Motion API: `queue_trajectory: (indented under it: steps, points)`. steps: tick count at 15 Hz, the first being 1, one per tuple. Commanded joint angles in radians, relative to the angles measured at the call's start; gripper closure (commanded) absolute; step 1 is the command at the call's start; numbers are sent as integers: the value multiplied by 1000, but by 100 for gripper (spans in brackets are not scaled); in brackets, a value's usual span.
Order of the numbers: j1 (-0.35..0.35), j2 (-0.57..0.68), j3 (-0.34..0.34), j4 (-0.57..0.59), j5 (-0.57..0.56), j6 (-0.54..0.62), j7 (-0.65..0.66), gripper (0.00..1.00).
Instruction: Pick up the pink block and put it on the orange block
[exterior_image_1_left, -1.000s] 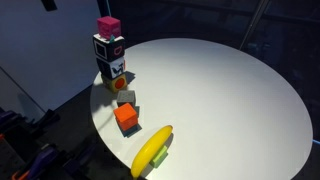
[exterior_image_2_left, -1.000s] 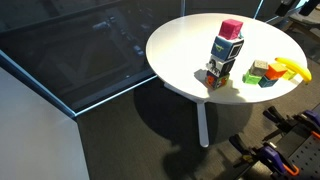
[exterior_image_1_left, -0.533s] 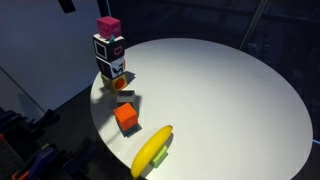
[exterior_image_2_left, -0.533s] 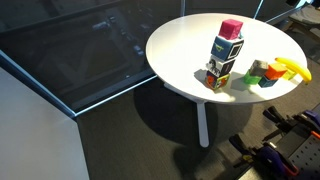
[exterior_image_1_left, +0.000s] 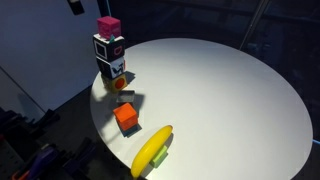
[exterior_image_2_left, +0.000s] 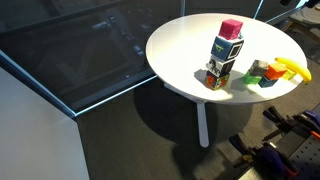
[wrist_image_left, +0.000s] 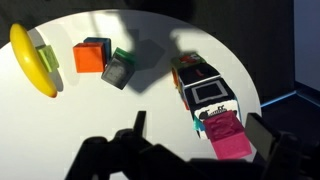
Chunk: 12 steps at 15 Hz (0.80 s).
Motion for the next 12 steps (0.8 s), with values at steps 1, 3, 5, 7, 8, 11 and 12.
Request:
queue_trajectory:
  steps: [1, 3, 5, 7, 8, 11, 12]
  points:
    - [21, 64, 14, 68, 20, -3, 37, 0]
    - [34, 93, 26, 94, 24, -4, 47, 0]
    - [49, 127, 41, 125, 18, -8, 56, 0]
    - [61, 156, 53, 154, 11, -14, 58, 0]
    - [67, 172, 58, 171, 6, -15, 56, 0]
    - [77, 221, 68, 226, 5, -22, 54, 0]
    - [78, 235, 70, 243, 5, -23, 53, 0]
